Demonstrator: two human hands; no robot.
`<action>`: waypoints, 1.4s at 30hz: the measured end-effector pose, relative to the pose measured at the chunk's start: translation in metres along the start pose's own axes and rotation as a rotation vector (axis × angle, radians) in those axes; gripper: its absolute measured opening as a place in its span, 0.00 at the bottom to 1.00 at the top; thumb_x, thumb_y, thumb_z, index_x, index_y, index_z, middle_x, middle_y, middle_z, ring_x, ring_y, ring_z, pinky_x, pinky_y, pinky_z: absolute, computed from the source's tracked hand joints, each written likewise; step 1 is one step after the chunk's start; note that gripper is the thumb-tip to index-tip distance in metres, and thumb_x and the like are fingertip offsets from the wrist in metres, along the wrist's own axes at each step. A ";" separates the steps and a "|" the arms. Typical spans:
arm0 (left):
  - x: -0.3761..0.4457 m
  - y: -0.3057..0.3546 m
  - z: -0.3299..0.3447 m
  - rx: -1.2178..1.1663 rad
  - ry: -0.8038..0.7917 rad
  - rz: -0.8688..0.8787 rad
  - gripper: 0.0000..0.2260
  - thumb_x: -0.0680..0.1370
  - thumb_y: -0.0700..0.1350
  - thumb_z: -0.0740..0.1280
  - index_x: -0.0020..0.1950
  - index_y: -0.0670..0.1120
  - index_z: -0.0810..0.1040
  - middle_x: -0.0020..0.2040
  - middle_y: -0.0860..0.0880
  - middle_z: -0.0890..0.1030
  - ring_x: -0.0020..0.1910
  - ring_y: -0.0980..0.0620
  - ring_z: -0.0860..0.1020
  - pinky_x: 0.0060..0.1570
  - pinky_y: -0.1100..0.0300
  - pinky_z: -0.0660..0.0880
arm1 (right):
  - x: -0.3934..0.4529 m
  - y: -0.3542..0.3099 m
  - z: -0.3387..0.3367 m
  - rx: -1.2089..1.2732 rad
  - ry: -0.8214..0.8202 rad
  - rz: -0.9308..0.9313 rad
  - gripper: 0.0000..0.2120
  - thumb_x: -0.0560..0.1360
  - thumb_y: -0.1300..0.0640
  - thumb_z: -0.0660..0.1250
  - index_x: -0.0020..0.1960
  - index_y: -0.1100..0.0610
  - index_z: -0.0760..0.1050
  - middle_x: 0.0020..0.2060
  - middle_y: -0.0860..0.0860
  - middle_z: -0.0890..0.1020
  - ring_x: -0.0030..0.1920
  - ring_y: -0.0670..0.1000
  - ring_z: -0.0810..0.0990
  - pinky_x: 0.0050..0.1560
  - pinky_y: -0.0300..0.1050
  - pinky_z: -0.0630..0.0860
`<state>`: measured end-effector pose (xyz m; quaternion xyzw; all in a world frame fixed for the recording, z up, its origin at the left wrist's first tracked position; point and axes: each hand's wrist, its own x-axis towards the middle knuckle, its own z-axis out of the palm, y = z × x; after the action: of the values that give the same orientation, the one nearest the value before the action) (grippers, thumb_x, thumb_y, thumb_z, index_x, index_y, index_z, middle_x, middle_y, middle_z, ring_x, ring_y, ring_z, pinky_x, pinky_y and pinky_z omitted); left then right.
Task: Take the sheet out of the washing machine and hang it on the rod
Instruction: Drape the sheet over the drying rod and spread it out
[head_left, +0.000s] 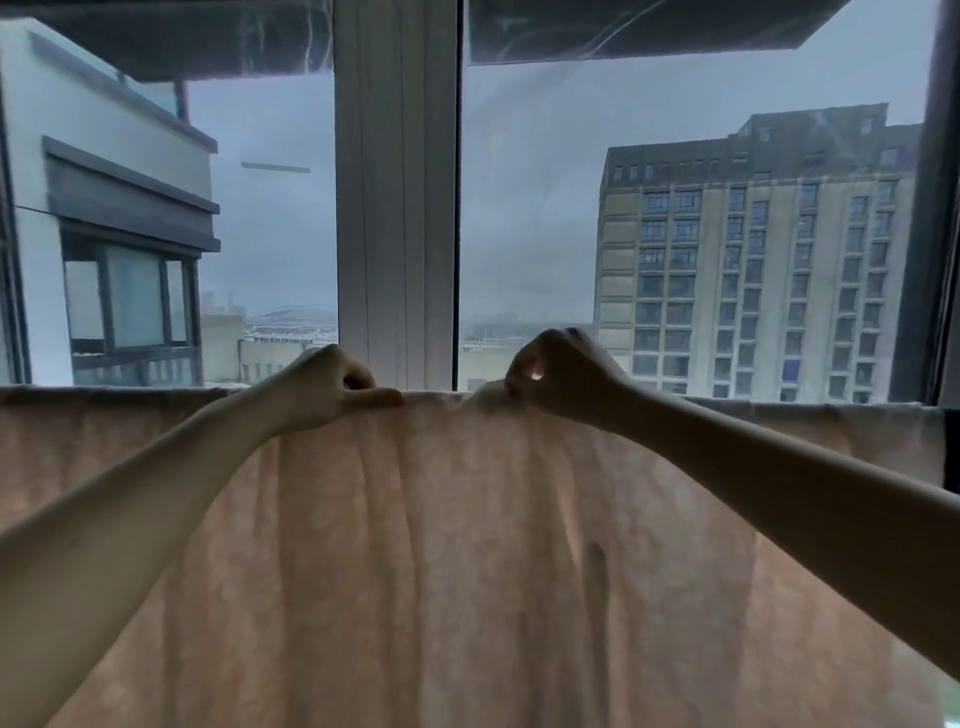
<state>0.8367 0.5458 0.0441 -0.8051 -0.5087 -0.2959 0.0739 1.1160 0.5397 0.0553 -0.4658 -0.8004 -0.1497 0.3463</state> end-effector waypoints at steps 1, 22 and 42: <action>-0.001 -0.003 -0.002 -0.023 -0.006 0.007 0.29 0.63 0.75 0.60 0.32 0.50 0.81 0.29 0.53 0.79 0.29 0.60 0.74 0.33 0.62 0.71 | 0.003 -0.001 0.000 0.032 0.004 0.011 0.07 0.69 0.52 0.68 0.40 0.52 0.84 0.37 0.52 0.85 0.38 0.53 0.82 0.44 0.50 0.81; -0.025 -0.085 -0.043 -0.295 -0.107 0.106 0.19 0.66 0.61 0.72 0.51 0.53 0.84 0.43 0.57 0.84 0.44 0.63 0.81 0.44 0.71 0.75 | 0.032 -0.098 0.054 0.161 -0.124 -0.125 0.10 0.75 0.52 0.68 0.50 0.58 0.81 0.44 0.50 0.84 0.40 0.43 0.80 0.39 0.27 0.71; -0.042 -0.150 -0.066 -0.308 0.054 0.256 0.05 0.74 0.44 0.72 0.39 0.46 0.83 0.37 0.52 0.83 0.38 0.59 0.81 0.39 0.74 0.73 | 0.030 -0.144 0.048 -0.062 -0.200 0.034 0.07 0.75 0.56 0.69 0.50 0.59 0.82 0.45 0.51 0.84 0.42 0.42 0.80 0.47 0.34 0.77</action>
<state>0.6677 0.5568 0.0474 -0.8568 -0.3485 -0.3801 0.0005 0.9638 0.5115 0.0536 -0.5026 -0.8179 -0.1214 0.2524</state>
